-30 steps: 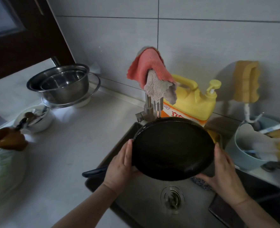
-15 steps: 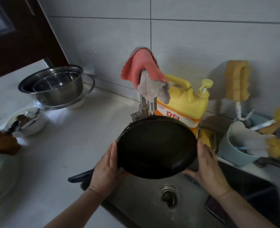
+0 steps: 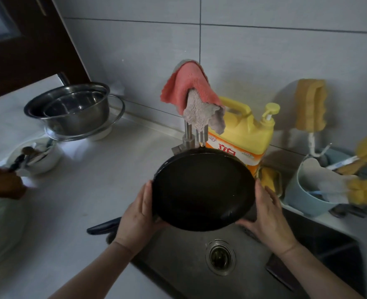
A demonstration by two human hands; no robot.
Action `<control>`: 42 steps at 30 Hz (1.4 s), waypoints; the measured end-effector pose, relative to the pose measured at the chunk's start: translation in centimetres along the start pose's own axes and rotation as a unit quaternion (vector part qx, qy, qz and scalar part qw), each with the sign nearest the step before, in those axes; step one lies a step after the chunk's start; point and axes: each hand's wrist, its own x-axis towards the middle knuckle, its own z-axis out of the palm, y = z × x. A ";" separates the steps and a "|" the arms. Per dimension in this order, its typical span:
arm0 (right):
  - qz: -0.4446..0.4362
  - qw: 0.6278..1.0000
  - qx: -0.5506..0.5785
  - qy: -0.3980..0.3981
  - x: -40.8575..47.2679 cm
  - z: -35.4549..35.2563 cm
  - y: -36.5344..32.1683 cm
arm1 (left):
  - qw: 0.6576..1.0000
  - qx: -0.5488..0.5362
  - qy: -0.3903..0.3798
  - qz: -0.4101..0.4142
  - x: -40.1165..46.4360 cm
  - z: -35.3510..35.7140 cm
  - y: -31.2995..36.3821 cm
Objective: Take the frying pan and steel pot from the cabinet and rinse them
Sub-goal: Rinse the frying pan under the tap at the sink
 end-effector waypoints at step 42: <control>0.304 0.778 0.356 -0.418 -5.4 -3.9 0.5 | 0.801 -0.139 -0.582 -0.021 7.4 -2.5 1.6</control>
